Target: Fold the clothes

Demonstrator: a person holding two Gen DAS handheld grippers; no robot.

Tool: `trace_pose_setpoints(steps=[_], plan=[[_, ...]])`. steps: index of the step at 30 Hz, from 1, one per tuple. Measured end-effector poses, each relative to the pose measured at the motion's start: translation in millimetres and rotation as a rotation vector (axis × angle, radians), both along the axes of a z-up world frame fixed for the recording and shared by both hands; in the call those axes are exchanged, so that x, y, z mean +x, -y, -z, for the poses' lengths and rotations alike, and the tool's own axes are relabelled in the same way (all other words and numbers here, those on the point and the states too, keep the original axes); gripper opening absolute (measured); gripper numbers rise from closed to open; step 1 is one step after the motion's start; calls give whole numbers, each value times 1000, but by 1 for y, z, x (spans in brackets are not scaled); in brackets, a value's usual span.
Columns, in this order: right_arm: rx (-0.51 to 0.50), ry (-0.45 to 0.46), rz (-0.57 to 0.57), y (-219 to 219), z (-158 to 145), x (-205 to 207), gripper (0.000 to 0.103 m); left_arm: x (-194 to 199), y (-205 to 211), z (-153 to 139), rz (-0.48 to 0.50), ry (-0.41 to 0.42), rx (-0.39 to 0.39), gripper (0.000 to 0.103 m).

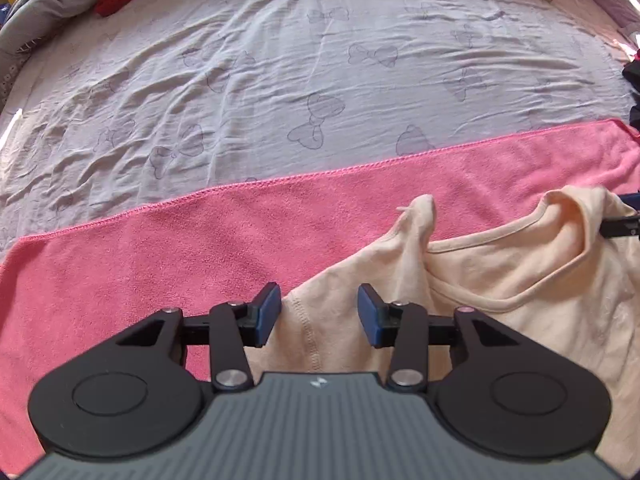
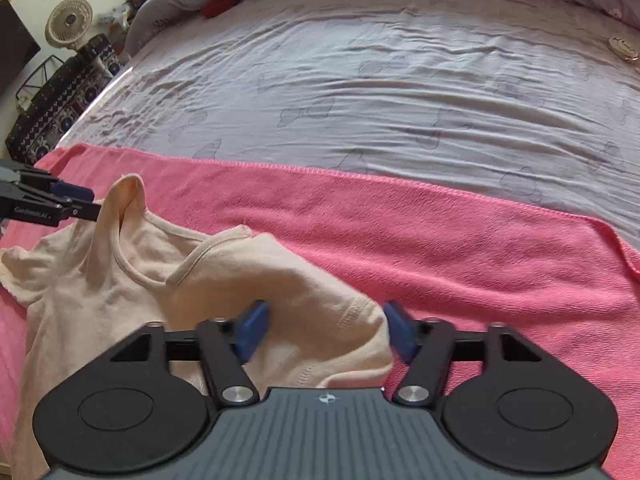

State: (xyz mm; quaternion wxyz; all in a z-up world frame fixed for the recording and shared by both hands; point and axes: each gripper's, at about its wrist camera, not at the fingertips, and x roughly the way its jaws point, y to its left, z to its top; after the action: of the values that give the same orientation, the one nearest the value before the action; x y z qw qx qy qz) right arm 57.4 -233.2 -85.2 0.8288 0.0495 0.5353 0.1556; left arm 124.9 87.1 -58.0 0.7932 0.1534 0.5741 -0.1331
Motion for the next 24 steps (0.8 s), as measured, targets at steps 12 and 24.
trace_pose_setpoints(steps=[12, 24], plan=[[-37, 156, 152, 18, -45, 2, 4, 8, 1, 12, -25, 83, 37, 42], [-35, 170, 489, 74, -32, -30, 57, 8, -2, -4, -58, 163, 54, 45]])
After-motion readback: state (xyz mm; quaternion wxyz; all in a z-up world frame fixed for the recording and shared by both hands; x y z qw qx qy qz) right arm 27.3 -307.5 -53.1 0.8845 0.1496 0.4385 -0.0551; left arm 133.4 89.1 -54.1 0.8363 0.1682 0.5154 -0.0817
